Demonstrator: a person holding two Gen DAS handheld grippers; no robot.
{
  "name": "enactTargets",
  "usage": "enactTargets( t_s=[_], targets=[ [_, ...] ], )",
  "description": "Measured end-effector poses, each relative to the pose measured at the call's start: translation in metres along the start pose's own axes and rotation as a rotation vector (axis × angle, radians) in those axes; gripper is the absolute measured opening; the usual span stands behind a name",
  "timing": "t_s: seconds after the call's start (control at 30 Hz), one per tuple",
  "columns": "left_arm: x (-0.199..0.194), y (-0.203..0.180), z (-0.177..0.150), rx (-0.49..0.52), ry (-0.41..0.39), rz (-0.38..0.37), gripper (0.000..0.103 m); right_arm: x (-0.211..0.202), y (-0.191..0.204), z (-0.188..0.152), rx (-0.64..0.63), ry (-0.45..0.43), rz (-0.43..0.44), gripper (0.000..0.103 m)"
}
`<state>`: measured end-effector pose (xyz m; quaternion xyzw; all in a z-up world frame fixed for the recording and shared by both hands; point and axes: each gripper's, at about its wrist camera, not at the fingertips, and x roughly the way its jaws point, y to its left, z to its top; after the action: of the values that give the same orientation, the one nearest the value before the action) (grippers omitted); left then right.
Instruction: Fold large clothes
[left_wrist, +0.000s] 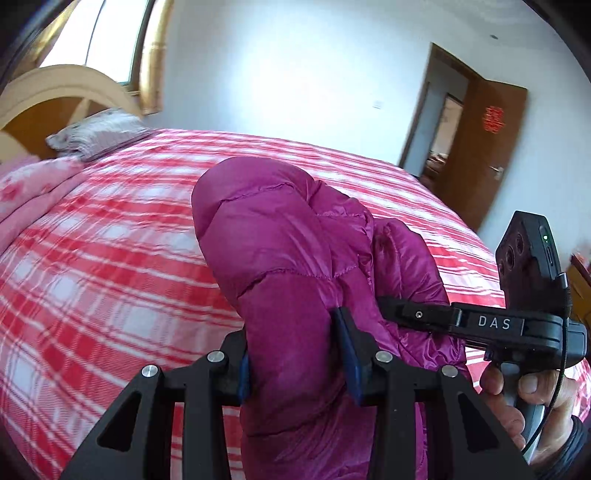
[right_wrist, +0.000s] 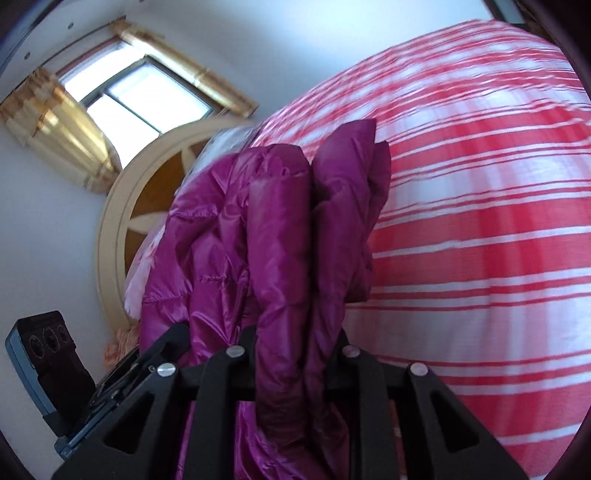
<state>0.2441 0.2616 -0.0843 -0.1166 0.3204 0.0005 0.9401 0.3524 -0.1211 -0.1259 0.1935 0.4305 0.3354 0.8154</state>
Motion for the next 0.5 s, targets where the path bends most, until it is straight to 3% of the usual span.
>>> enactTargets(
  t_s=[0.33, 0.5],
  targets=[
    [0.006, 0.080, -0.017, -0.095, 0.035, 0.086, 0.041, 0.096, 0.037, 0.003, -0.034, 0.135, 0.046, 0.022],
    [0.012, 0.104, -0.029, -0.127, 0.049, 0.118, 0.043, 0.109, 0.036, 0.004, -0.030, 0.154, 0.046, 0.022]
  ],
)
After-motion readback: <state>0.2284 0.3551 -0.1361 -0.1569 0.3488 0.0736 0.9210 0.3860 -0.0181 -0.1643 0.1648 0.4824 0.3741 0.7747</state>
